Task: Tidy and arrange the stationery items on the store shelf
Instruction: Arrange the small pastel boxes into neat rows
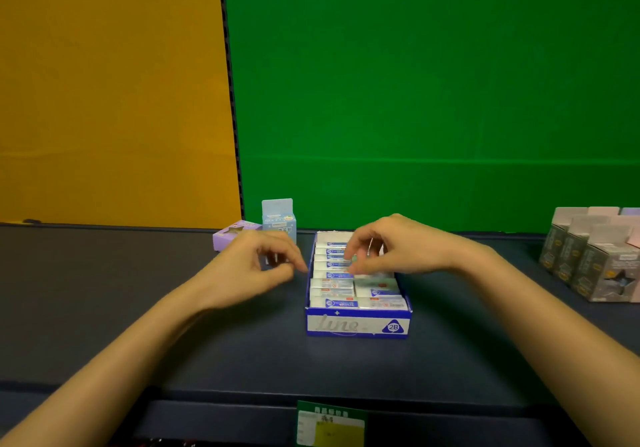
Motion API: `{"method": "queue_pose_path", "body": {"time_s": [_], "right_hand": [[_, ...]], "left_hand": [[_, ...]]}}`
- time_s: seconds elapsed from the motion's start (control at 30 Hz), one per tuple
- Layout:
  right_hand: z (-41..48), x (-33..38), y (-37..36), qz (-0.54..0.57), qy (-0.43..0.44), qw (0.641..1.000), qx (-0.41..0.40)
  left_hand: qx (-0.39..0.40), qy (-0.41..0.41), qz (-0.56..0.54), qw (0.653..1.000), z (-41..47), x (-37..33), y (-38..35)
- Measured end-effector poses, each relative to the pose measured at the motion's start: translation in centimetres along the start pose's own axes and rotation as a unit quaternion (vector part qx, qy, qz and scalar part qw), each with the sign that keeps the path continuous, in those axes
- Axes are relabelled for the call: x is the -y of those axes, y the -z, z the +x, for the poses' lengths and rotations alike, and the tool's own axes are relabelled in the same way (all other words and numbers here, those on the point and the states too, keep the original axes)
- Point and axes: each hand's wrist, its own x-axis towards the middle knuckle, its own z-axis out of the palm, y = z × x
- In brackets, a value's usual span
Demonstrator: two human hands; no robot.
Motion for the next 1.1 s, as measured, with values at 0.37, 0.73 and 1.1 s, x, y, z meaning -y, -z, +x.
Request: {"method": "queue_pose_path", "body": {"time_s": [0.37, 0.73, 1.1], "right_hand": [[10.9, 2.3, -3.0, 0.206, -0.081, 0.973, -0.063], [12.8, 2.0, -4.2, 0.237, -0.046, 0.967, -0.085], [3.2, 1.9, 0.2, 0.324, -0.040, 0.923, -0.206]], "left_hand": [[-0.210, 0.258, 0.082, 0.940, 2.0, 9.3, 3.7], [-0.071, 0.318, 0.296, 0.898, 5.5, 14.0, 1.9], [-0.202, 0.199, -0.113, 0.952, 4.9, 6.8, 4.3]]}}
